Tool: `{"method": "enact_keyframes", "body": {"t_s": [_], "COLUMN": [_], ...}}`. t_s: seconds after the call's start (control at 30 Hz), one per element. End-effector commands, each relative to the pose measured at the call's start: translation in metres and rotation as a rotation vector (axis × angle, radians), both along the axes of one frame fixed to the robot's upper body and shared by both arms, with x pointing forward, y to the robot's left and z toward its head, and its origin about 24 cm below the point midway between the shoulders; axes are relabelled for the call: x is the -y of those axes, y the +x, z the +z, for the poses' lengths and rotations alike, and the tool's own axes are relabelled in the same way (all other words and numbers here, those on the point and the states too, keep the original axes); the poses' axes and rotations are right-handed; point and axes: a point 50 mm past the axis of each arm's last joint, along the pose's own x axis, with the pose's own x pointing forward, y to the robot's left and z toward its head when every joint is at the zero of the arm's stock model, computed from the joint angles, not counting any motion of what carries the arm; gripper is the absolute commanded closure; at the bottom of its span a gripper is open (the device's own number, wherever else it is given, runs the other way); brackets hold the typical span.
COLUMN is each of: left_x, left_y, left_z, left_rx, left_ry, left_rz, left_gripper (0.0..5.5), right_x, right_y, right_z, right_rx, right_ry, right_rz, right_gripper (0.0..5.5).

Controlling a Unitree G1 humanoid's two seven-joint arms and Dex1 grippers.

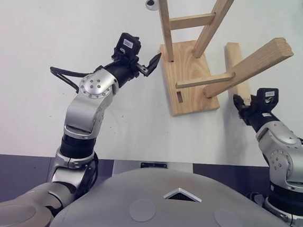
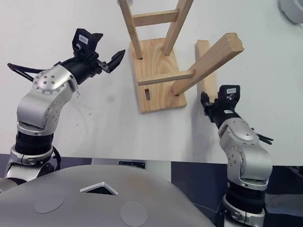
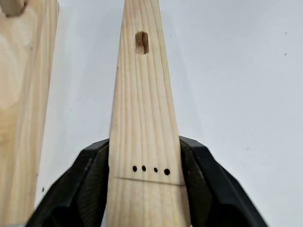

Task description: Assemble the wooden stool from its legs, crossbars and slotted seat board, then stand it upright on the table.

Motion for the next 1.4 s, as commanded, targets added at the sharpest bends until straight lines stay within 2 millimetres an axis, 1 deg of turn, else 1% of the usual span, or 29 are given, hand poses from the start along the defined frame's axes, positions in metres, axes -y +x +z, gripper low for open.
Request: {"method": "enact_keyframes", "body": {"t_s": [0.03,0.1,0.13,0.17,0.2,0.23,0.33,0.4,0.53,0.6,0.73,0.77,0.8,0.9,0.97,1.03,1.07,1.13,1.2,1.27,1.33,1.4], "left_x": [-0.012,-0.029,-0.04,-0.051,-0.057,-0.059,-0.045,-0.04,-0.038,-0.035,-0.03,-0.029,-0.028,-0.024,-0.021,-0.019,-0.018,-0.016,-0.014,-0.013,-0.012,-0.011], "left_y": [0.009,0.009,0.009,0.01,0.01,0.011,0.006,0.003,0.0,-0.002,-0.001,0.0,0.001,0.001,0.0,0.0,0.0,0.001,0.002,0.003,0.003,0.003], "left_z": [0.018,0.031,0.036,0.04,0.042,0.043,0.038,0.036,0.032,0.03,0.027,0.027,0.026,0.025,0.023,0.022,0.021,0.021,0.021,0.021,0.02,0.021], "left_rx": [0.064,0.09,0.099,0.101,0.101,0.097,0.072,0.058,0.041,0.033,0.026,0.025,0.024,0.021,0.017,0.016,0.017,0.021,0.026,0.031,0.036,0.04], "left_ry": [-0.066,-0.115,-0.142,-0.167,-0.181,-0.185,-0.189,-0.192,-0.182,-0.18,-0.174,-0.174,-0.173,-0.171,-0.168,-0.167,-0.166,-0.162,-0.159,-0.158,-0.157,-0.157], "left_rz": [0.021,0.035,0.047,0.069,0.082,0.085,0.026,0.006,0.004,-0.006,-0.025,-0.029,-0.035,-0.049,-0.059,-0.065,-0.068,-0.073,-0.077,-0.08,-0.081,-0.08], "left_gripper": [1.29,1.29,1.29,1.29,1.29,1.29,1.29,1.29,1.29,1.29,1.29,1.29,1.29,1.29,1.29,1.29,1.29,1.29,1.29,1.29,1.29,1.29], "right_x": [0.012,0.018,0.022,0.024,0.026,0.027,0.02,0.018,0.022,0.02,0.019,0.018,0.017,0.012,0.006,0.006,0.007,0.012,0.015,0.012,0.005,0.005], "right_y": [0.02,0.026,0.027,0.026,0.025,0.022,0.008,-0.004,-0.028,-0.039,-0.06,-0.062,-0.061,-0.046,-0.039,-0.028,-0.021,-0.007,-0.001,-0.001,-0.006,-0.01], "right_z": [0.04,0.061,0.068,0.069,0.066,0.059,0.03,0.017,-0.006,-0.022,-0.051,-0.054,-0.054,-0.039,-0.034,-0.029,-0.025,-0.018,-0.016,-0.019,-0.027,-0.029], "right_rx": [0.262,0.374,0.404,0.388,0.358,0.316,0.175,0.099,-0.021,-0.083,-0.153,-0.155,-0.135,-0.001,0.047,0.07,0.082,0.077,0.046,-0.009,-0.093,-0.14], "right_ry": [0.014,0.03,0.04,0.04,0.038,0.036,0.037,0.047,0.026,0.006,-0.033,-0.034,-0.036,-0.075,-0.076,-0.073,-0.067,-0.084,-0.103,-0.094,-0.065,-0.052], "right_rz": [-0.026,-0.006,0.0,0.02,0.032,0.041,0.085,0.108,0.106,0.124,0.154,0.157,0.152,0.208,0.241,0.23,0.217,0.186,0.17,0.172,0.191,0.192], "right_gripper": [3.41,3.41,3.41,3.41,3.41,3.41,3.41,3.41,3.41,3.42,3.42,3.03,2.84,2.44,2.08,1.89,1.89,1.89,1.89,1.89,1.89,1.89]}}
